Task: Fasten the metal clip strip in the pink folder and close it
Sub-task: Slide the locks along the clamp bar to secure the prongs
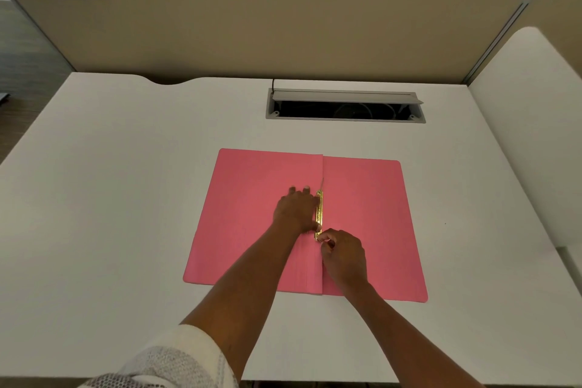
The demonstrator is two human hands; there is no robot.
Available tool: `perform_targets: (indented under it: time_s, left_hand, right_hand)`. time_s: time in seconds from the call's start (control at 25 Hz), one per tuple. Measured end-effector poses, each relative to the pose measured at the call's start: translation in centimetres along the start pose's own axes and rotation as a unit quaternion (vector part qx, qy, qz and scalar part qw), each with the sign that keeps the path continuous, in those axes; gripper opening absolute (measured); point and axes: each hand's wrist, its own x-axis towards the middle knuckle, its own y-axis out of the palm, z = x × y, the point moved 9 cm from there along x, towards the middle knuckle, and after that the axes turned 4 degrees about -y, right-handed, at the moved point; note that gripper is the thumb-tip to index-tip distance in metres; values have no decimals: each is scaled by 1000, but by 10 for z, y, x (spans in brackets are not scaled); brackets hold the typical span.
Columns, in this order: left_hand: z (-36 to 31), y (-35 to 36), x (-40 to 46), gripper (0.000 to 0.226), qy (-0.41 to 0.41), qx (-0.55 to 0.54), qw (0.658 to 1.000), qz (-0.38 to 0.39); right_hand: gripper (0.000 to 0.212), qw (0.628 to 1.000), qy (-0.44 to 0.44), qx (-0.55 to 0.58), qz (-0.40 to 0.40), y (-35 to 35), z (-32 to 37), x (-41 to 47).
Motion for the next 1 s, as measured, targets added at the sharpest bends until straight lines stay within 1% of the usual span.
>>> perform_targets:
  time_s: [0.24, 0.36, 0.56, 1.0]
  left_hand:
    - [-1, -3, -4, 80, 1, 5, 1000, 6]
    - [-1, -3, -4, 78, -3, -6, 1000, 11]
    - [-1, -2, -5, 79, -2, -4, 1000, 2]
    - [0, 0, -5, 81, -5, 4, 1000, -2]
  right_hand:
    - [21, 1000, -6, -4, 8, 2, -3, 1]
    - [21, 1000, 7, -2, 14, 2, -8, 2]
    - [20, 1000, 7, -18, 14, 2, -10, 0]
    - [23, 995, -20, -99, 14, 13, -1, -13]
